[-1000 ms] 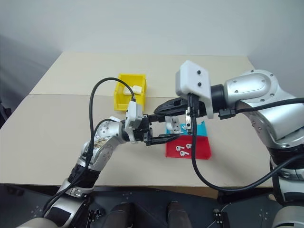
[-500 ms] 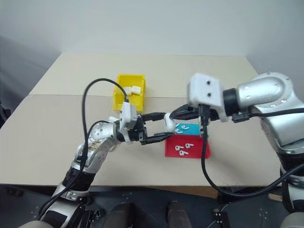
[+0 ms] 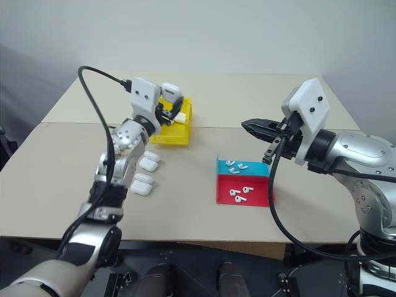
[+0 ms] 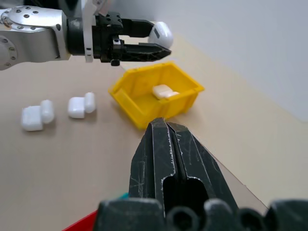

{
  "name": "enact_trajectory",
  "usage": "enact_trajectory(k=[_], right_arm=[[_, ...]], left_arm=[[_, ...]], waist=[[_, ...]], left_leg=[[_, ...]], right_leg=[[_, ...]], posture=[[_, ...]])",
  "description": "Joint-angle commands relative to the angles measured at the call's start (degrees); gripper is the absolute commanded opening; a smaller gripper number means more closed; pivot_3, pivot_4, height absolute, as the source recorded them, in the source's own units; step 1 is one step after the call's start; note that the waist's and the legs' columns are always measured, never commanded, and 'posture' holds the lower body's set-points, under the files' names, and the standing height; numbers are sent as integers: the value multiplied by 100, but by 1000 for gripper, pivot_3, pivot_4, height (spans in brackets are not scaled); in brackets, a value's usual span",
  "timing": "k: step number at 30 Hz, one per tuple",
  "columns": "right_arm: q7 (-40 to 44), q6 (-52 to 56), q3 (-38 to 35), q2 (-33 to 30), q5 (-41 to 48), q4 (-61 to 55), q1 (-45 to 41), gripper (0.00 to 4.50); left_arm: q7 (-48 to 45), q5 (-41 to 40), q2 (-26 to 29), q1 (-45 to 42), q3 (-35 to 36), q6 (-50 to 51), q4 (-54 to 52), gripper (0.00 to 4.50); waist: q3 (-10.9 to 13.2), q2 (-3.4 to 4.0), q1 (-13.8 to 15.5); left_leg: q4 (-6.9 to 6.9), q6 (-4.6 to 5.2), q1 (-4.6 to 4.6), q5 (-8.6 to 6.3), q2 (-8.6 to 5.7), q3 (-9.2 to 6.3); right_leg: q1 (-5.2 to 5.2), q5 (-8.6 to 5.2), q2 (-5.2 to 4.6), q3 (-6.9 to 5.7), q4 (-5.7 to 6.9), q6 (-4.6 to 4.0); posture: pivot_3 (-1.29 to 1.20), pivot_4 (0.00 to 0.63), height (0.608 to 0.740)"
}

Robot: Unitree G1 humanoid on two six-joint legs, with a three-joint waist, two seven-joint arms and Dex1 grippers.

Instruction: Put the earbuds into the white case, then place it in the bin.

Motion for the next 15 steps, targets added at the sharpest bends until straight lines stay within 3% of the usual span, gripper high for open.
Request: enact_trajectory(k=[1,7,12,15], right_arm=[[-357,-24,-128,64,3,-275,-64,31],[-624,-13,-73,185,146,-497,13,31],[-698,-41,87,231,151,-636,113,0],[-770,-23,185,288,149,-688,171,0]], left_arm=[[557,233,-119,-710,96,-673,1461,2815],[832,587,-240,-1355,-50,-1212,3268,2815],[829,602,-265,-1489,11,-1391,3823,4444],[890,611,-227,-1495,30,-1509,3898,4481]], waist=[[0,0,2],[0,-1,9],[1,-1,5],[1,-1,10]], left_leg=[[-2,0,-3,0,-1,0],[-13,1,-31,-2,-7,-1],[-14,0,-32,-2,-8,-1],[-13,-1,-31,-1,-8,-2]], right_leg=[[-1,0,-1,-1,0,0],[-21,18,-5,-3,-11,-32],[-22,18,-7,-5,-9,-32],[-21,19,-8,-7,-6,-32]], posture=[[0,150,740],[0,150,740],[0,150,740],[0,150,740]])
